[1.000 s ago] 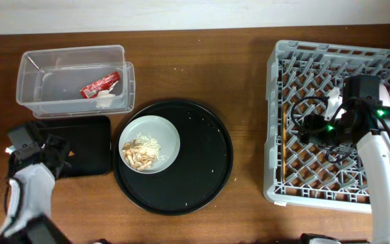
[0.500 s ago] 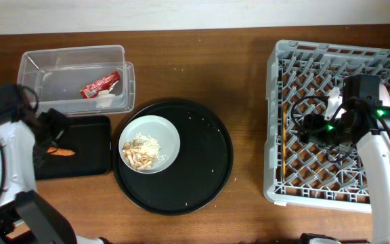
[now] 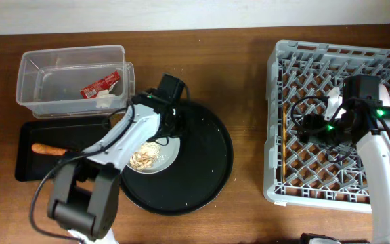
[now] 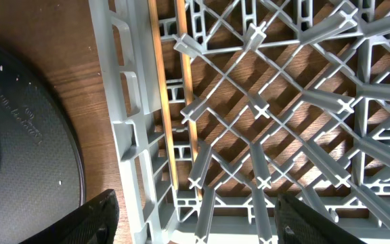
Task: Sort waste into correct bins and load items into the dishwasher rack
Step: 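Lift the white plate with the left gripper and tip food onto the black tray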
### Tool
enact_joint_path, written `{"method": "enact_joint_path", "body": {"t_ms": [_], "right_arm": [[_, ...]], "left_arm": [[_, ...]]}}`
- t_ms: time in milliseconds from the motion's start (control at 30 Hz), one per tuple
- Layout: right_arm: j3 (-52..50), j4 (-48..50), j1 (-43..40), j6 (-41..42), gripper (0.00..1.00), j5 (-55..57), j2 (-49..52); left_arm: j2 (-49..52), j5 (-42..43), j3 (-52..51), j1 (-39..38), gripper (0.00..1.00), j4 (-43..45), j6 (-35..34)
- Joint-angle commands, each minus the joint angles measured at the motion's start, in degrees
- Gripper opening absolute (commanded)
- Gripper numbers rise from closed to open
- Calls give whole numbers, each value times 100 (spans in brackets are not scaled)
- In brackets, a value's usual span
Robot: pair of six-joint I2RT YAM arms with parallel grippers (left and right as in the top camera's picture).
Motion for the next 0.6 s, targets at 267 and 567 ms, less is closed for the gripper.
{"method": "enact_joint_path", "body": {"t_ms": [267, 567], "right_arm": [[7, -9, -15, -44, 74, -13, 7], [7, -59, -15, -44, 74, -15, 7]], "left_arm": [[1049, -9, 83, -190, 18, -295, 15], [1113, -1665, 33, -905, 8, -896, 11]]}}
